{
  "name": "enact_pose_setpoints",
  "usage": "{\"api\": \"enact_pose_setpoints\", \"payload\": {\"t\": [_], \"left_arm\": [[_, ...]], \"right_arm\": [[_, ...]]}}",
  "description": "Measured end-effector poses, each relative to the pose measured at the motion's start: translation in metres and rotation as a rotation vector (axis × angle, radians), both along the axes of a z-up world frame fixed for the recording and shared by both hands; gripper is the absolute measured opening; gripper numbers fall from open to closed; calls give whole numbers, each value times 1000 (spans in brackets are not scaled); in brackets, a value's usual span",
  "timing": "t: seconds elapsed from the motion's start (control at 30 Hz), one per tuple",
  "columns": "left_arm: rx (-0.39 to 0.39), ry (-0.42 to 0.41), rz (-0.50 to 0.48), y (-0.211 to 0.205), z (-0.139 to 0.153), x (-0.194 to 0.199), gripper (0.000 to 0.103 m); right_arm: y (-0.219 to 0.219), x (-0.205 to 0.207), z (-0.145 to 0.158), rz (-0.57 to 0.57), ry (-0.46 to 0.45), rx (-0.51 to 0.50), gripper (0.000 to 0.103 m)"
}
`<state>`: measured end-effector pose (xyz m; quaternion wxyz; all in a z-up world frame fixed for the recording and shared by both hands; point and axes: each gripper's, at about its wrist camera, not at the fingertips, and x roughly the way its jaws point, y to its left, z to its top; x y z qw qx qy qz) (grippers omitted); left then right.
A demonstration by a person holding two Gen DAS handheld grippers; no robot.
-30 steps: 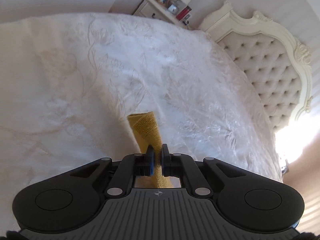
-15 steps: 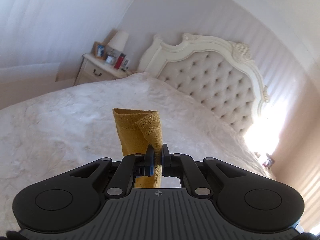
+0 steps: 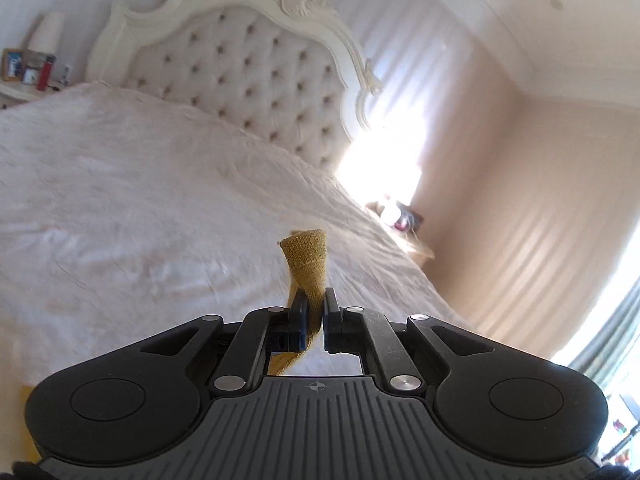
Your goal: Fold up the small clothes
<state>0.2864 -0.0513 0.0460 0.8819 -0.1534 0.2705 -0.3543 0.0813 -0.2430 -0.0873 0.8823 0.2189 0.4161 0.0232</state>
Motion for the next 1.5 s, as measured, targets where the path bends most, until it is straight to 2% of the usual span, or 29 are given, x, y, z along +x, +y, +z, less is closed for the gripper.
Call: {"api": "enact_pose_setpoints", "payload": {"t": [0.03, 0.07, 0.1, 0.13, 0.27, 0.37, 0.53, 0.7, 0.83, 0.97, 1.07, 1.17, 1.23, 1.37, 1.47, 1.5], "left_arm": [[15, 24, -39, -22, -14, 2, 12], [29, 50, -78, -41, -27, 2, 31], [53, 83, -119, -58, -40, 2, 45], [83, 115, -161, -73, -52, 0, 65], [149, 135, -234, -89, -78, -19, 68], [208, 152, -236, -70, -91, -33, 71], [330, 246, -118, 0, -125, -27, 71], [424, 354, 73, 75, -149, 2, 71], [444, 405, 187, 111, -162, 22, 71], [443, 448, 263, 130, -174, 39, 71], [452, 512, 362, 149, -193, 50, 71], [396, 582, 438, 167, -209, 55, 72], [386, 576, 434, 168, -212, 55, 74], [419, 537, 377, 161, -216, 54, 85], [433, 523, 349, 158, -219, 53, 91], [435, 521, 339, 158, -220, 54, 92]], "right_arm": [[-6, -4, -1, -15, 6, 0, 94], [-11, -8, -2, -27, 14, -2, 94], [-15, -10, -3, -38, 21, -4, 94], [-19, -13, -4, -46, 29, -5, 94], [-29, -16, -4, -57, 41, -8, 94], [-31, -10, -5, -55, 48, -6, 94], [-27, 7, -6, -48, 36, -20, 94], [-24, 34, -4, -30, 22, -28, 94], [-22, 56, 0, -3, 10, -53, 94], [-24, 78, 1, 16, 12, -75, 94], [-27, 93, -2, 31, 19, -97, 94], [-32, 109, -7, 54, 27, -125, 94], [-38, 120, -12, 70, 25, -144, 94], [-52, 143, -26, 72, 37, -161, 92], [-62, 161, -38, 60, 62, -184, 78], [-65, 166, -43, 57, 73, -187, 76]]}}
